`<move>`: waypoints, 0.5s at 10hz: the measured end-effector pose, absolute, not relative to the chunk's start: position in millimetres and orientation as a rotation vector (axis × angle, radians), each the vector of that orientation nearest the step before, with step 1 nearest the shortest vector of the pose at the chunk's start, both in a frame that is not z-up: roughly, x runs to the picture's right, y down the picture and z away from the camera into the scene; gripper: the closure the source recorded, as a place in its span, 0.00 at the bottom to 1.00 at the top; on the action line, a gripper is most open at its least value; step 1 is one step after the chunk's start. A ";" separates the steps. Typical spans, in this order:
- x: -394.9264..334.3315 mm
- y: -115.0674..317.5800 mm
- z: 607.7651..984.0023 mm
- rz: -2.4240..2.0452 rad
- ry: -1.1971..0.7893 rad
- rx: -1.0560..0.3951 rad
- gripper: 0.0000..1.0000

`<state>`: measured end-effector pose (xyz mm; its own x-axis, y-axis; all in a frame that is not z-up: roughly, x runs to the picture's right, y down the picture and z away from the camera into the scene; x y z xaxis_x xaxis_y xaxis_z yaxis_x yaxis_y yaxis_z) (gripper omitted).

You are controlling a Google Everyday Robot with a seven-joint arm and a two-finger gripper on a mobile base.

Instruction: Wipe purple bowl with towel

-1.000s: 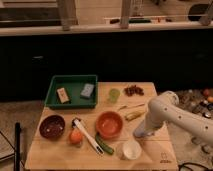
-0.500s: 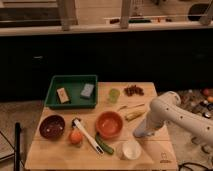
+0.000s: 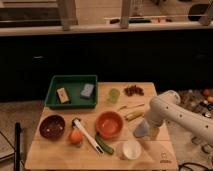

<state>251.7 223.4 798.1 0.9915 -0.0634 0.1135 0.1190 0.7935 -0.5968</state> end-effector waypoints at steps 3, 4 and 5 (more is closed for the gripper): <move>253.7 224.8 806.1 -0.095 -0.091 -0.633 0.20; 255.6 226.5 809.1 -0.092 -0.091 -0.633 0.20; 256.3 228.2 812.5 -0.091 -0.091 -0.634 0.22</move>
<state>256.3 228.2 812.5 0.9920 -0.0572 0.1123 0.1127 0.8018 -0.5869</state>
